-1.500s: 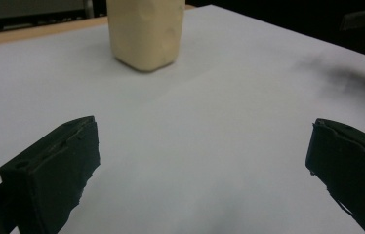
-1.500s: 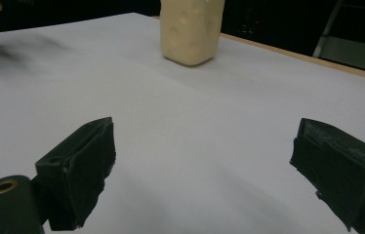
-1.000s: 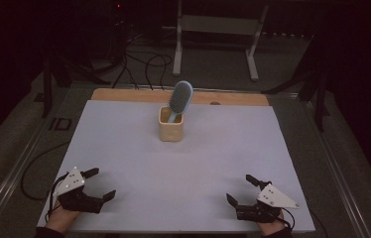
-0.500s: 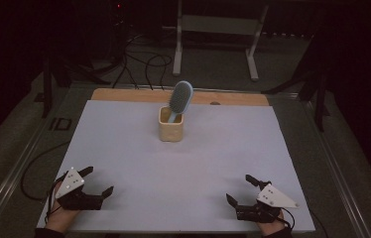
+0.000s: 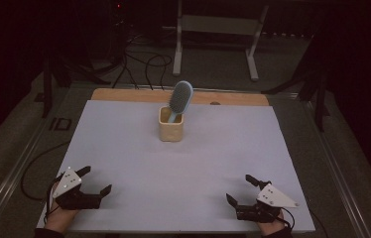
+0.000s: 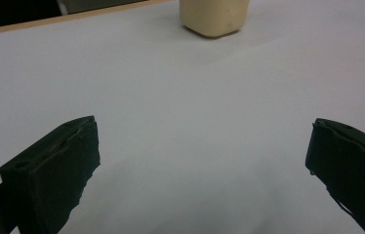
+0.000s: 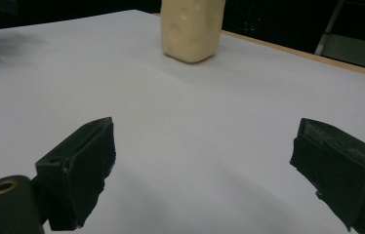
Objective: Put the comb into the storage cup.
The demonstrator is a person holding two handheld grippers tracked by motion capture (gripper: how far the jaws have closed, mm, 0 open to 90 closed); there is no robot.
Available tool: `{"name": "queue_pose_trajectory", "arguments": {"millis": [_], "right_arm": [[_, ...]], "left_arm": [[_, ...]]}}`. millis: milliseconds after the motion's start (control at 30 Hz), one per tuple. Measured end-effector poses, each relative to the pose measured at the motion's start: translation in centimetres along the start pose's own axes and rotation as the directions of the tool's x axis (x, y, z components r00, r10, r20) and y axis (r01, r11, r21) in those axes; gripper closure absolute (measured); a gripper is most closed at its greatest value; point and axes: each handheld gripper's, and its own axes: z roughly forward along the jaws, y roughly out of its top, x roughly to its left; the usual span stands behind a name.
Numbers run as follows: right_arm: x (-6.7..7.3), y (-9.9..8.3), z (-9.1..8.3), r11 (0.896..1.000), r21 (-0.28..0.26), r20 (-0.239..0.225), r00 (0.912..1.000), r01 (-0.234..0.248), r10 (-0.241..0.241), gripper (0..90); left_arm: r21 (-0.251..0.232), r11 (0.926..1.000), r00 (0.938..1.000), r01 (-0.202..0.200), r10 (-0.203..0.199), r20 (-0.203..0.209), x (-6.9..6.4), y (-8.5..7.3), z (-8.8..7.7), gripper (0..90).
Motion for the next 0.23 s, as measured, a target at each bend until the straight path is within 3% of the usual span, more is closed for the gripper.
{"name": "queue_pose_trajectory", "arguments": {"millis": [233], "right_arm": [[-0.08, -0.02, 0.00, 1.000, 0.003, 0.000, 1.0000, -0.002, 0.002, 8.8]], "left_arm": [[0.002, 1.0000, 0.9999, 0.002, -0.002, 0.013, -0.09, 0.06, 0.02, 0.0]]}}
